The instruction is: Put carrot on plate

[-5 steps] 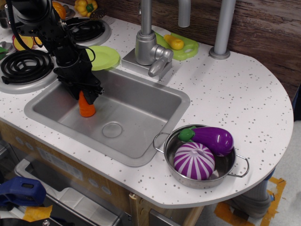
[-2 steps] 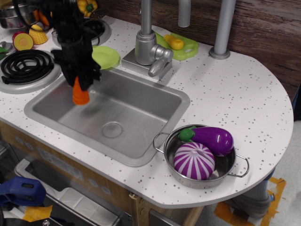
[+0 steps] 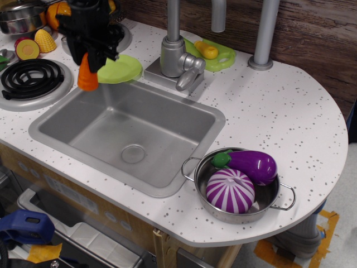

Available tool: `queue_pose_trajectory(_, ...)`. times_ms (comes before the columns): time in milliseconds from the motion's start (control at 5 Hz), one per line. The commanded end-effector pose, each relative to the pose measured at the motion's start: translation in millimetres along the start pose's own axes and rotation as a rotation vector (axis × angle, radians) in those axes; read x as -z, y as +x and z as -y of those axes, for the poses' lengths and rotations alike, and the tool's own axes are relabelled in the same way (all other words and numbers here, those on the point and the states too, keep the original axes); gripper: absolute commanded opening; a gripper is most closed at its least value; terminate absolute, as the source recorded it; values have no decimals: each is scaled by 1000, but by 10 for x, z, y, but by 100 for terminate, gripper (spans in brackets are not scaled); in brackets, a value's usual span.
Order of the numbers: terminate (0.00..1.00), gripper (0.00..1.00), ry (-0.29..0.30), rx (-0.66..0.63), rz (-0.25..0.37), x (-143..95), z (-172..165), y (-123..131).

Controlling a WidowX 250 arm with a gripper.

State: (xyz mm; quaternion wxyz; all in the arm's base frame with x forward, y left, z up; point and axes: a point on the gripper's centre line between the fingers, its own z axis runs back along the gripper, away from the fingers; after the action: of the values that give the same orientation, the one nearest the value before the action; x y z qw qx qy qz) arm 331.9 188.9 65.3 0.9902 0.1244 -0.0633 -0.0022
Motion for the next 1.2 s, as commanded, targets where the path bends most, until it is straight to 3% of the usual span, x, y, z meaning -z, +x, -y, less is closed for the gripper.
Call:
queue_pose_trajectory(0,0,0,51,65,141,-226,-275,248)
queue_pose_trajectory(200,0,0,41,103,187,-190,-361,367)
queue_pose_trajectory(600,0,0,-47,145,262,-9,-464,556)
queue_pose_trajectory(1000,0,0,-96,124,281,-2,-311,575)
